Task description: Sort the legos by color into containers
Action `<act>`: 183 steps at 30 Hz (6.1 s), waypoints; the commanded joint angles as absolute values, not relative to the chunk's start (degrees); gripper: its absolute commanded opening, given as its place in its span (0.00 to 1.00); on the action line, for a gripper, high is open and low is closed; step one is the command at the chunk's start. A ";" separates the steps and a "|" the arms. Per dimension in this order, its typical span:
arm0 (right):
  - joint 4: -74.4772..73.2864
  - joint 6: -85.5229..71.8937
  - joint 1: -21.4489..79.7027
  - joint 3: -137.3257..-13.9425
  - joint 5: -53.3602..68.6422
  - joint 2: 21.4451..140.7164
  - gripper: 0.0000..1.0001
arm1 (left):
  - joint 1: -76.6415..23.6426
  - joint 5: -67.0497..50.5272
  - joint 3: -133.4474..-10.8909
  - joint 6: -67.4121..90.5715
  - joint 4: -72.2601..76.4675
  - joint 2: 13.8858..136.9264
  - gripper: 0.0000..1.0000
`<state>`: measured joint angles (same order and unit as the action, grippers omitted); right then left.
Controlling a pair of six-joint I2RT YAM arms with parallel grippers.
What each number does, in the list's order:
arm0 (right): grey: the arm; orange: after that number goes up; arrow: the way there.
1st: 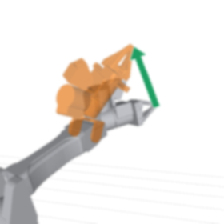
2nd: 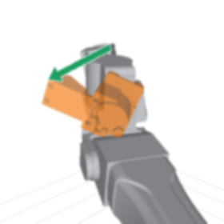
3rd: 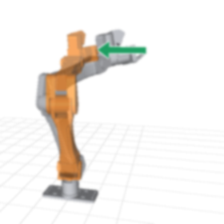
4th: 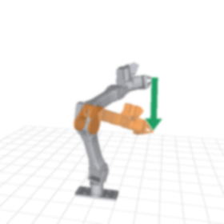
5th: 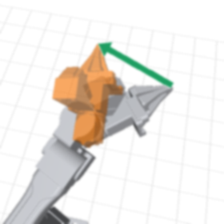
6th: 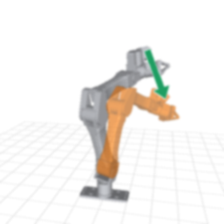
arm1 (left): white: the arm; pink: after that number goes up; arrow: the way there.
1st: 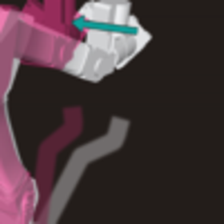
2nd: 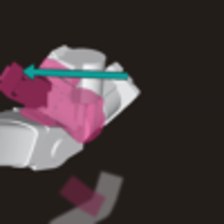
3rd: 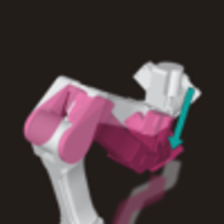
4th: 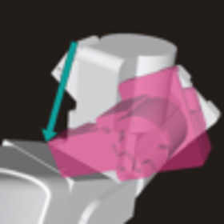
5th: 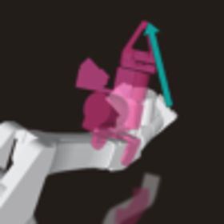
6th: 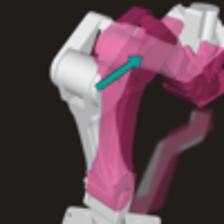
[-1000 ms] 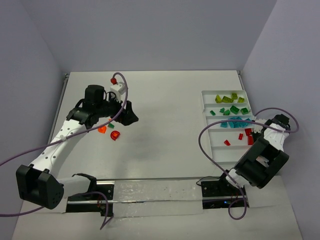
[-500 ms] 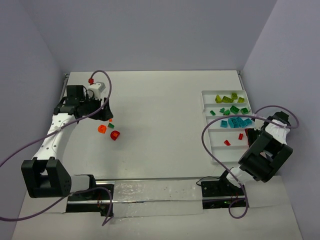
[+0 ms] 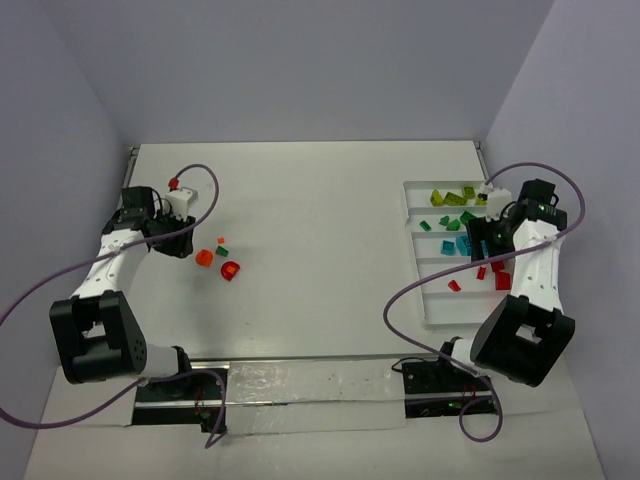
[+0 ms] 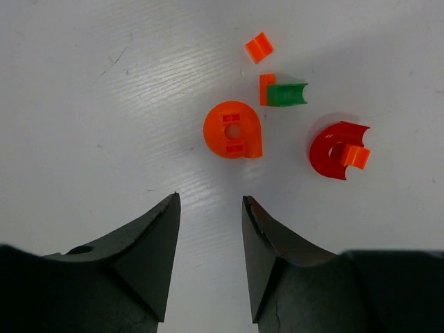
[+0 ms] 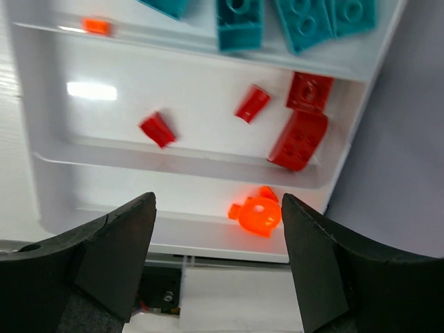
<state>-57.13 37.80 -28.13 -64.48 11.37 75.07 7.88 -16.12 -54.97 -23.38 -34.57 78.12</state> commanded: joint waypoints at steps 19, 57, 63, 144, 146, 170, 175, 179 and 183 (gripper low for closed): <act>-62.93 30.21 -20.80 -68.97 16.29 73.86 0.81 | 15.44 -45.91 -72.81 -83.45 -58.29 101.65 0.50; -63.30 28.64 -20.57 -69.35 17.75 78.31 0.81 | 14.52 -44.40 -63.09 -94.06 -48.77 103.27 0.43; -63.37 28.56 -20.65 -69.52 17.84 78.40 0.80 | 14.24 -44.11 -62.67 -94.23 -48.17 103.10 0.38; -63.65 22.51 -13.00 -76.65 28.63 81.36 1.00 | 8.52 -42.09 -74.19 -98.58 -58.65 101.62 0.39; -62.93 21.01 -10.64 -77.80 31.78 81.63 1.00 | 8.53 -43.33 -75.69 -98.35 -60.47 100.16 0.39; -3.93 -35.55 25.18 -78.36 60.71 92.84 0.92 | -16.66 -59.26 -76.31 -53.30 -41.08 78.80 0.37; 1.30 -40.81 27.56 -79.37 61.56 96.06 0.88 | -18.71 -58.61 -77.23 -50.35 -39.60 79.25 0.37; 1.26 -41.10 28.86 -80.57 60.47 97.94 0.83 | -19.54 -58.33 -77.26 -47.69 -37.50 79.42 0.37; 2.94 -43.06 29.53 -81.43 60.77 99.27 0.71 | -20.30 -58.23 -77.26 -46.72 -36.65 79.67 0.36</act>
